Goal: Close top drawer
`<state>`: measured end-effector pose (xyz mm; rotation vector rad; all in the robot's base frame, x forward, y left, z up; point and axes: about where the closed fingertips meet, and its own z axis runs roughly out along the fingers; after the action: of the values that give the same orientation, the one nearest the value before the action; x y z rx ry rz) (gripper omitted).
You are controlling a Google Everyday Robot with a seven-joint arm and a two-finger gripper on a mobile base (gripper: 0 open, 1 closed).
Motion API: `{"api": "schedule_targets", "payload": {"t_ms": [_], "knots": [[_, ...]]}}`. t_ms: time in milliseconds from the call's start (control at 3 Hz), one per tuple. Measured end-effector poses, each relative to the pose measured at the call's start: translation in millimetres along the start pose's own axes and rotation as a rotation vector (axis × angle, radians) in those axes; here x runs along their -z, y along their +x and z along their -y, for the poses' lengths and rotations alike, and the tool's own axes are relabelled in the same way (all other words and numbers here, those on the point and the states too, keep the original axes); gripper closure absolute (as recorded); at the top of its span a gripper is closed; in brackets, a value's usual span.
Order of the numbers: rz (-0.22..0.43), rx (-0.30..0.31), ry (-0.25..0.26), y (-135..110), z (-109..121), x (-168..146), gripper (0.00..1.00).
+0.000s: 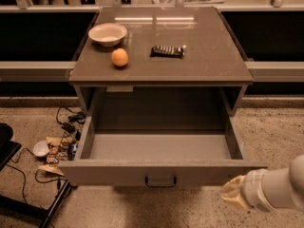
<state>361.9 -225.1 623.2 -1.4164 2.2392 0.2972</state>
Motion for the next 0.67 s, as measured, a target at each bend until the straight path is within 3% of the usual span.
{"api": "schedule_targets", "payload": {"t_ms": [667], "knots": [[0.087,0.043,0.004,-28.7,62.2,-19.4,1.00]]}}
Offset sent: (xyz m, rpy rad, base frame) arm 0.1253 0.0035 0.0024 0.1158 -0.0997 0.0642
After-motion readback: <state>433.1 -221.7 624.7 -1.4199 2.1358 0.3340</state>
